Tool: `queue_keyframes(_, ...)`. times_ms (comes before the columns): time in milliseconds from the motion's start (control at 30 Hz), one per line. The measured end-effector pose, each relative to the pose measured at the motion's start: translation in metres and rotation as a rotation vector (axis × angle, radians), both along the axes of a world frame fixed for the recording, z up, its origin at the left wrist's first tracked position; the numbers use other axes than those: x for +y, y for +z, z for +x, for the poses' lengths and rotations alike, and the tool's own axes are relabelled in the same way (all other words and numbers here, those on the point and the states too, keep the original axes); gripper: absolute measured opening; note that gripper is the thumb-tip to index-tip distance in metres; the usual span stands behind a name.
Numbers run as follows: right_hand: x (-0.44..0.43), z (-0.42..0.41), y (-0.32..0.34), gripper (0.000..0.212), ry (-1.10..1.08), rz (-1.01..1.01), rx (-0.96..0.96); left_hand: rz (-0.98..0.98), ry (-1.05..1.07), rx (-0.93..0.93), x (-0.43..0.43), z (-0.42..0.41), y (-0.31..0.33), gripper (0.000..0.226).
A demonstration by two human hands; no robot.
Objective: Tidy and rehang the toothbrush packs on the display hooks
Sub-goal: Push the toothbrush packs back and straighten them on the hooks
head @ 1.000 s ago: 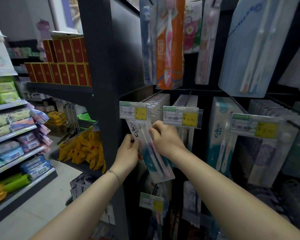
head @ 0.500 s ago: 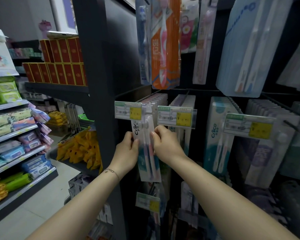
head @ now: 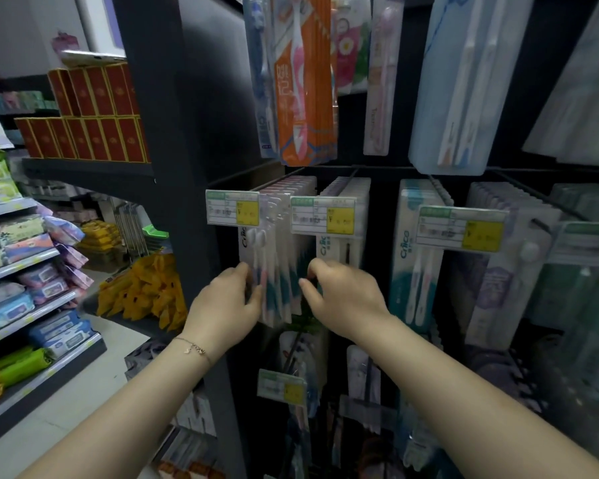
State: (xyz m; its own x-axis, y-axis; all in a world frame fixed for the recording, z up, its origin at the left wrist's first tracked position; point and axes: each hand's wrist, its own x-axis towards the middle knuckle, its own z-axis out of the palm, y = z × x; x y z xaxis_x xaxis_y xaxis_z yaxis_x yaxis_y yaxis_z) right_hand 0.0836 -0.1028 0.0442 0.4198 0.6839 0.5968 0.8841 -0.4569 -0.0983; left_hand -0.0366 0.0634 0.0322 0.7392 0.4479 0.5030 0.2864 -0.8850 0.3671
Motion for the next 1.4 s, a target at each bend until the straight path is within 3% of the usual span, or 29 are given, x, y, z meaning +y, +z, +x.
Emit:
queue_keyframes(133,-0.022,-0.004,-0.018,0.021,-0.066,-0.015,-0.211,0.187,-0.098,-0.023,-0.023,-0.001,-0.015,0.015)
queue_keyframes(300,-0.057,-0.016,-0.046,0.015,-0.091,0.015,-0.286,0.408,-0.18,-0.037,-0.051,0.001,-0.048,0.019)
queue_keyframes(700,-0.122,-0.052,-0.125,0.011,-0.188,0.016,-0.201,0.515,-0.374,0.017,-0.113,-0.018,-0.14,0.013)
queue_keyframes(1167,-0.149,-0.055,-0.237,0.005,-0.272,-0.092,0.025,0.258,-0.474,0.475,-0.107,0.009,-0.246,0.013)
queue_keyframes(1233,-0.154,-0.048,-0.25,0.006,-0.295,-0.137,0.084,0.134,-0.46,0.471,-0.102,0.025,-0.25,0.019)
queue_keyframes(1400,-0.166,-0.031,-0.266,0.018,-0.382,-0.282,0.205,-0.452,-0.444,0.358,-0.094,0.074,-0.249,0.028)
